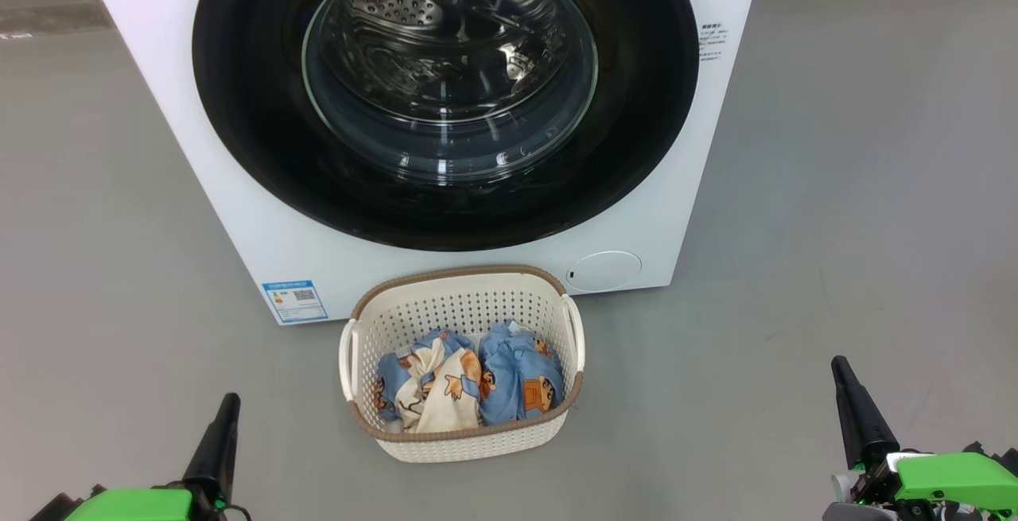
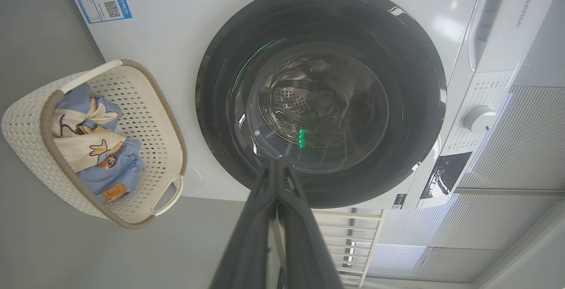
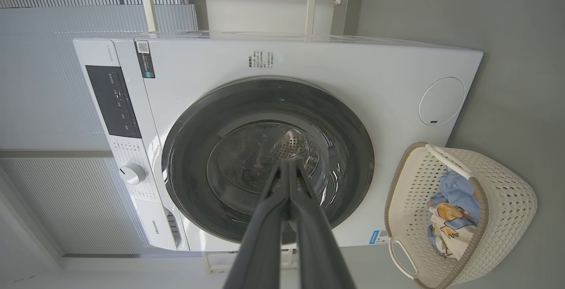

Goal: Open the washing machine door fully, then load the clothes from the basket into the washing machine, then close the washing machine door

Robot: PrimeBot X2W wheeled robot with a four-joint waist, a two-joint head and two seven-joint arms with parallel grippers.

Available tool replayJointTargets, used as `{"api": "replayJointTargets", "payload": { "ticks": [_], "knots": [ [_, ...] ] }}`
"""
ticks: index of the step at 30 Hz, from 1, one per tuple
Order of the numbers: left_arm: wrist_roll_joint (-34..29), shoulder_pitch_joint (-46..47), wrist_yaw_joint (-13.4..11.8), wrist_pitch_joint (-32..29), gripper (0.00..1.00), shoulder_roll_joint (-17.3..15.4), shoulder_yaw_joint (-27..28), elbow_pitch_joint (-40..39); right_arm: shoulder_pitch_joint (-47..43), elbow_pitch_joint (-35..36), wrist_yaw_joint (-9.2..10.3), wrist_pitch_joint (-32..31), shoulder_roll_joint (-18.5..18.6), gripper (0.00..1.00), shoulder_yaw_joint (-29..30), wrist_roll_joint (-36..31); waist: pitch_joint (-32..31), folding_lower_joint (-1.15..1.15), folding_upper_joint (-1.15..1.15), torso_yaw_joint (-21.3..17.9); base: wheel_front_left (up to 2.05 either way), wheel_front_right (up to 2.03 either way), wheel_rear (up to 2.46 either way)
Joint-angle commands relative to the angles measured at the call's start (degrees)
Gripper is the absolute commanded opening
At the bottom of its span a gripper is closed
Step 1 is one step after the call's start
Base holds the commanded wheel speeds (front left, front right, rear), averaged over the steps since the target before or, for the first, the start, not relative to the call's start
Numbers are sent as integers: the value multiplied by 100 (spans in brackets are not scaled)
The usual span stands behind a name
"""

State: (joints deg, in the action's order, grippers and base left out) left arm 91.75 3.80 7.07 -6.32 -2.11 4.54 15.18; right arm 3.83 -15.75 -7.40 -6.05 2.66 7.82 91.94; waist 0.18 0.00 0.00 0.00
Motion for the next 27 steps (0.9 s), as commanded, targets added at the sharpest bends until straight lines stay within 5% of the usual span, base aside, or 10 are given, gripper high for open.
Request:
{"api": "replayJointTargets", "payload": {
  "ticks": [1, 27],
  "knots": [
    [43, 238, 42, -15, 0, -76, 195, -115, 235, 173, -9, -42, 21, 0, -132, 25, 0, 0, 0, 0, 0, 0, 0],
    [43, 238, 42, -15, 0, -76, 195, -115, 235, 173, -9, -42, 21, 0, -132, 25, 0, 0, 0, 0, 0, 0, 0]
  ]
}}
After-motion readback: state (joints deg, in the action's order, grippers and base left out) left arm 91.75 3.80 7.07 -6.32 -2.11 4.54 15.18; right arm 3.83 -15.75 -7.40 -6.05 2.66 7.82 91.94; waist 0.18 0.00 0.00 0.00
